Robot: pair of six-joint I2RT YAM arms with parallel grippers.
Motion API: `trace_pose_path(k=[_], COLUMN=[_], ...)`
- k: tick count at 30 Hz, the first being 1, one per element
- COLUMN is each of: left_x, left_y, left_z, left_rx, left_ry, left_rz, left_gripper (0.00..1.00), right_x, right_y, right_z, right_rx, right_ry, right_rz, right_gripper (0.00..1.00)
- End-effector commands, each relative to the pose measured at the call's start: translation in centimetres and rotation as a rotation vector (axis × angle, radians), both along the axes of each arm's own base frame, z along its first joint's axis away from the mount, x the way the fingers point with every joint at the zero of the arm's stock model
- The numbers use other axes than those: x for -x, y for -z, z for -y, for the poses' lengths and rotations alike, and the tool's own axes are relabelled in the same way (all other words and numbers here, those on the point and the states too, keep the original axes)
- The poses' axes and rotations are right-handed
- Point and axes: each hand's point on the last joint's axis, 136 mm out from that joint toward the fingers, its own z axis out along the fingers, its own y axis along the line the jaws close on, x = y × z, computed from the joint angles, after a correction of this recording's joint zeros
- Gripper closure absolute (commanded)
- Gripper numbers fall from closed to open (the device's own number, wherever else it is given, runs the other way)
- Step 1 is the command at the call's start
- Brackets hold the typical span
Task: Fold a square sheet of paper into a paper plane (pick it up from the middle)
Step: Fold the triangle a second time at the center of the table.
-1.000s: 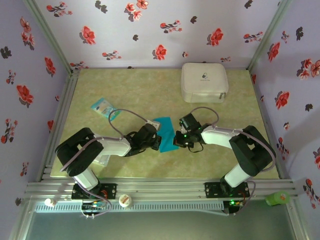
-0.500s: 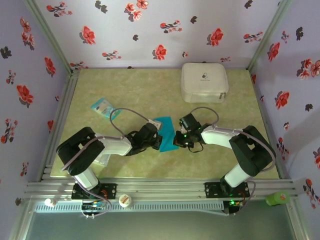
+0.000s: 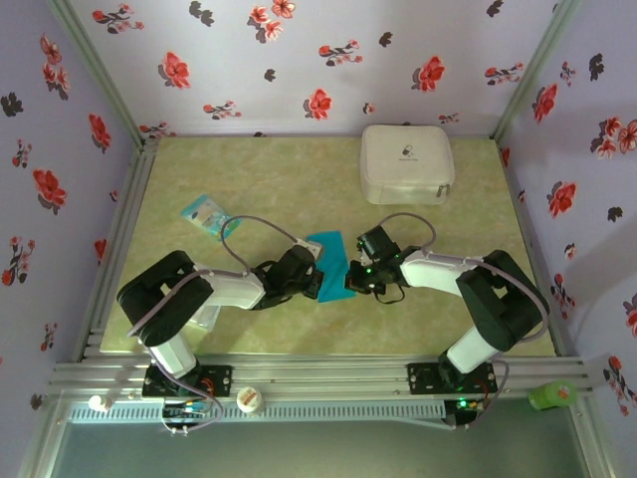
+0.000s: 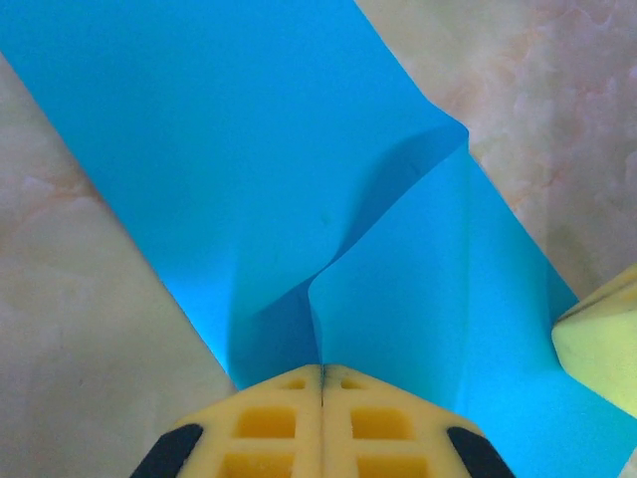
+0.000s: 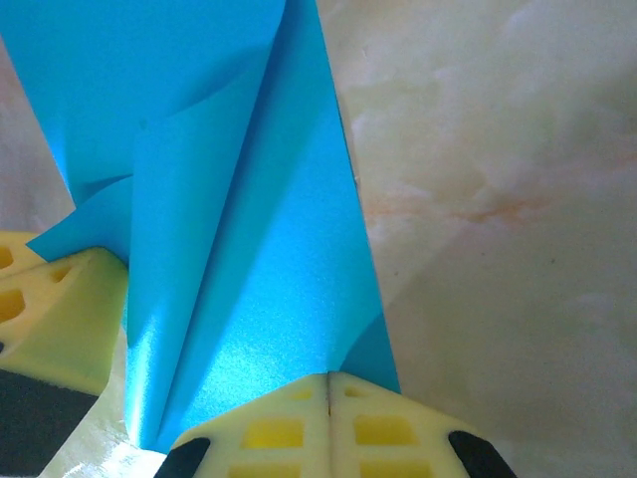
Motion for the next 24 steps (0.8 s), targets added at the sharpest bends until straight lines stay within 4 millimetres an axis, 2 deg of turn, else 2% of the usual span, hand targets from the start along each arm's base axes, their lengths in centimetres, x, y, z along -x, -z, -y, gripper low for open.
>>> trace_pose_path(k=[1, 10, 16, 21, 24], left_x=[-0.9, -0.3, -0.3, -0.3, -0.3], left_y=[-0.1, 1.2, 1.6, 1.3, 1.3], left_z=[0.2, -1.1, -1.3, -1.8, -2.0], left_rx=[-0.024, -0.074, -0.084, -0.053, -0.040], left_ry=[0.002, 0.000, -0.006, -0.036, -0.044], left_rz=[0.025, 0.000, -0.010, -0.015, -0.025], left_gripper=[0.97, 0.97, 0.98, 1.00, 1.00], right_x=[1.8, 1.7, 1.7, 1.3, 0.8], right_y=[2.3, 2.1, 2.0, 1.6, 0.7], right_z=[2.3, 2.3, 2.4, 2.4, 1.7], right_rx=[0.119, 0.119, 0.120, 0.118, 0.064], right_ry=[0.018, 0.016, 0.022, 0.030, 0.045], right_rz=[-0.072, -0.065, -0.062, -0.042, -0.013], right_gripper=[1.00, 1.00, 1.00, 1.00, 1.00])
